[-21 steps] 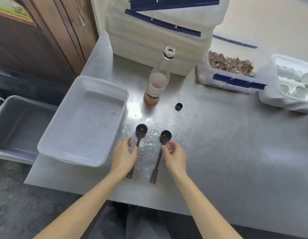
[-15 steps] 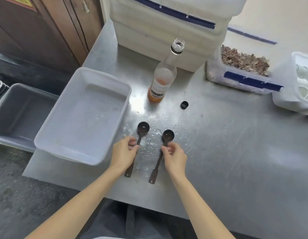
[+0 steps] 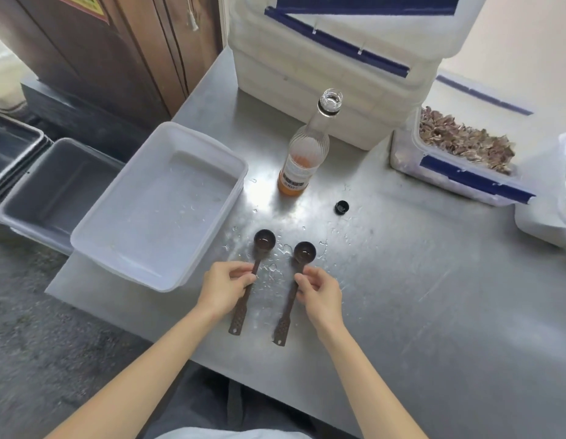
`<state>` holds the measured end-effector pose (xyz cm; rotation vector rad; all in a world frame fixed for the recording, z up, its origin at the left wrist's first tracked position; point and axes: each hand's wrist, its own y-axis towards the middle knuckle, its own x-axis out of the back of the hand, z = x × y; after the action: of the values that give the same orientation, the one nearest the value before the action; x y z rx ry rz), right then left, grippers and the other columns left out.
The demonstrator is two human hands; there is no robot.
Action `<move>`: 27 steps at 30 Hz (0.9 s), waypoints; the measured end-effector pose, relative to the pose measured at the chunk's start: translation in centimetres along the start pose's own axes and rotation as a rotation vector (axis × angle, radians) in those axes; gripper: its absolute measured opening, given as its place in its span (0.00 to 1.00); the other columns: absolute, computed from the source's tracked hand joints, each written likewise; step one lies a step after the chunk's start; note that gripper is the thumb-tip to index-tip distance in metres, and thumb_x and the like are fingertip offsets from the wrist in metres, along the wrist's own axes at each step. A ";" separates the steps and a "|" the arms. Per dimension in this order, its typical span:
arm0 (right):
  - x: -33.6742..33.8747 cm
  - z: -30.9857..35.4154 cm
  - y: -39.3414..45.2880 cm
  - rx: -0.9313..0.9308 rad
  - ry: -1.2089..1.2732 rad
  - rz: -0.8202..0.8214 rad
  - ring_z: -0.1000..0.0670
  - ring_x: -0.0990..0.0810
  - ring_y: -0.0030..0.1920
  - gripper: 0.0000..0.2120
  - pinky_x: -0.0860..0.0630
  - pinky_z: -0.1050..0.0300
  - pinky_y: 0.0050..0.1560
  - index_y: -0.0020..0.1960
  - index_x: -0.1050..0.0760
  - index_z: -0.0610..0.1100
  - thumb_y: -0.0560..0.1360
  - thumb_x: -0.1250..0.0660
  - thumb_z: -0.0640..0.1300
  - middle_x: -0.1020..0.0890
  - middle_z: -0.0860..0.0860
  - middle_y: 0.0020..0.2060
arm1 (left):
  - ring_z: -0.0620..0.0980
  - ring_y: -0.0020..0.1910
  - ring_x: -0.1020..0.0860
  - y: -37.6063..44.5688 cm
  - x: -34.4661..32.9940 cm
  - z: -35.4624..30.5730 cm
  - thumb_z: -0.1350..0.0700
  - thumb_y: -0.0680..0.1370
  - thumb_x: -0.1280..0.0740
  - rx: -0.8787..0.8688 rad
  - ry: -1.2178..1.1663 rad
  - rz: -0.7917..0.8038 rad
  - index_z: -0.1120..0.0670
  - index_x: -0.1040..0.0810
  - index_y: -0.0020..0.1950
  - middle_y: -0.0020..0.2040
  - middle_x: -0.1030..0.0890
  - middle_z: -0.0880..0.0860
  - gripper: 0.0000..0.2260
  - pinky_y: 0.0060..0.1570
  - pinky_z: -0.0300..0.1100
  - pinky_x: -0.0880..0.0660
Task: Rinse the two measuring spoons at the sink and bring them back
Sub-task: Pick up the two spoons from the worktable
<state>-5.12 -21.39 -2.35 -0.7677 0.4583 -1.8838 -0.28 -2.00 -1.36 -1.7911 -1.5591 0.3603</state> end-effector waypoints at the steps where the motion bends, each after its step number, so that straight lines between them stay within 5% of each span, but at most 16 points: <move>1: 0.2 0.5 -0.2 0.005 0.020 0.019 0.51 0.14 0.50 0.06 0.17 0.64 0.44 0.54 0.21 0.49 0.80 0.29 0.41 0.14 0.46 0.51 | 0.50 0.50 0.15 -0.4 0.2 -0.1 0.61 0.75 0.27 0.014 -0.054 0.006 0.54 0.15 0.55 0.49 0.14 0.52 0.09 0.50 0.43 0.18; 6: 1.1 4.1 -2.5 0.080 0.088 0.158 0.47 0.12 0.52 0.09 0.14 0.50 0.54 0.59 0.18 0.40 0.80 0.30 0.40 0.13 0.44 0.50 | 0.43 0.47 0.14 -4.0 1.8 -1.0 0.60 0.76 0.26 -0.019 -0.215 -0.007 0.45 0.15 0.48 0.47 0.13 0.47 0.09 0.43 0.35 0.18; 17: -2.6 10.3 -9.7 0.283 0.018 0.458 0.55 0.12 0.47 0.07 0.15 0.61 0.43 0.49 0.14 0.53 0.79 0.28 0.41 0.11 0.54 0.44 | 0.43 0.51 0.15 -14.1 7.1 0.1 0.61 0.76 0.28 -0.133 -0.506 -0.210 0.45 0.13 0.50 0.49 0.12 0.45 0.11 0.45 0.34 0.19; 21: -6.6 11.1 -13.7 0.339 -0.055 0.570 0.56 0.12 0.48 0.07 0.16 0.62 0.42 0.52 0.15 0.53 0.80 0.28 0.41 0.10 0.54 0.45 | 0.45 0.52 0.15 -18.0 10.3 2.4 0.61 0.77 0.29 -0.144 -0.588 -0.334 0.52 0.15 0.57 0.51 0.12 0.48 0.11 0.53 0.42 0.18; 27: -14.3 10.7 -21.5 0.427 -0.219 0.750 0.58 0.12 0.48 0.06 0.18 0.66 0.39 0.51 0.13 0.53 0.80 0.29 0.44 0.11 0.59 0.44 | 0.41 0.51 0.15 -24.2 15.7 7.6 0.61 0.77 0.29 -0.191 -0.717 -0.556 0.43 0.15 0.51 0.49 0.12 0.44 0.12 0.47 0.35 0.19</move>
<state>-7.96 0.89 14.28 -0.4184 0.1536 -1.1202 -19.37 15.50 13.41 -1.3242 -2.5781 0.6338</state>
